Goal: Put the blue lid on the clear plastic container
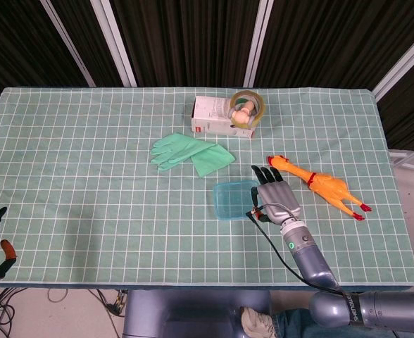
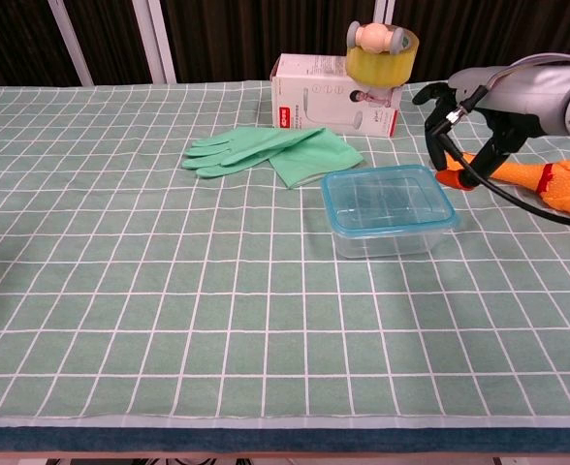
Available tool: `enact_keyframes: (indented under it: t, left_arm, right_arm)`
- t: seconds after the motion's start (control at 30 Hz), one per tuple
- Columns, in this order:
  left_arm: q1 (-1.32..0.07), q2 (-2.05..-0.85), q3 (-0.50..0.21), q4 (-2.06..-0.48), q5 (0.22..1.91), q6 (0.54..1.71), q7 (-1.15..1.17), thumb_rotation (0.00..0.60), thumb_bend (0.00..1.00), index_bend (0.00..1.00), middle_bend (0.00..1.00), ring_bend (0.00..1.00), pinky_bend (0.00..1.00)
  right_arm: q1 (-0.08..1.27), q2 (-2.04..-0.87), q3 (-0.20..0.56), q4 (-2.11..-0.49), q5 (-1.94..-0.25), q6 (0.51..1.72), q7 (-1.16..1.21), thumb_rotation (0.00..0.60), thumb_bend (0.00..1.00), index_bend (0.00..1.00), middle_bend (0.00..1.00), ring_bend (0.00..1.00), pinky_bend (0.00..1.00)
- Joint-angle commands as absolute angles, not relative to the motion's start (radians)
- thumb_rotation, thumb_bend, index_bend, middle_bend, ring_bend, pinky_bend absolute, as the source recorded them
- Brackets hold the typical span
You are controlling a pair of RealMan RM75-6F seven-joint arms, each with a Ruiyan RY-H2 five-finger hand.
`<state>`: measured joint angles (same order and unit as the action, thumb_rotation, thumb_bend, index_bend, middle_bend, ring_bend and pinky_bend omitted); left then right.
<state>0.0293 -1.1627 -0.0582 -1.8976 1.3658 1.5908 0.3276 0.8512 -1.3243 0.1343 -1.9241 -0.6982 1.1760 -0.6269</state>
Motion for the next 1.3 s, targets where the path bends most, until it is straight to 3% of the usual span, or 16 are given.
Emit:
enact_keyframes:
  t: [0.03,0.47,1.3]
  left_arm:
    - [0.029,-1.163,-0.058,-1.897,1.365,1.590,0.328,0.600,0.76,0.10,0.00,0.00,0.00]
    - [0.029,-1.162,-0.060,-1.897,1.363,1.591,0.325,0.600,0.76,0.10,0.00,0.00,0.00]
    - [0.028,-1.160,-0.061,-1.898,1.357,1.591,0.326,0.600,0.76,0.10,0.00,0.00,0.00]
  right_arm:
    - [0.851,-1.337,0.127,-1.915,-0.701,1.170,-0.633,0.600,0.55,0.61,0.00,0.00,0.00]
    - [0.866,-1.409,0.131,-1.848,-0.662,1.161,-0.671,0.600,0.55,0.61,0.00,0.00,0.00]
    - [0.858,-1.425,0.119,-1.785,-0.656,1.119,-0.681,0.600,0.55,0.61,0.00,0.00,0.00]
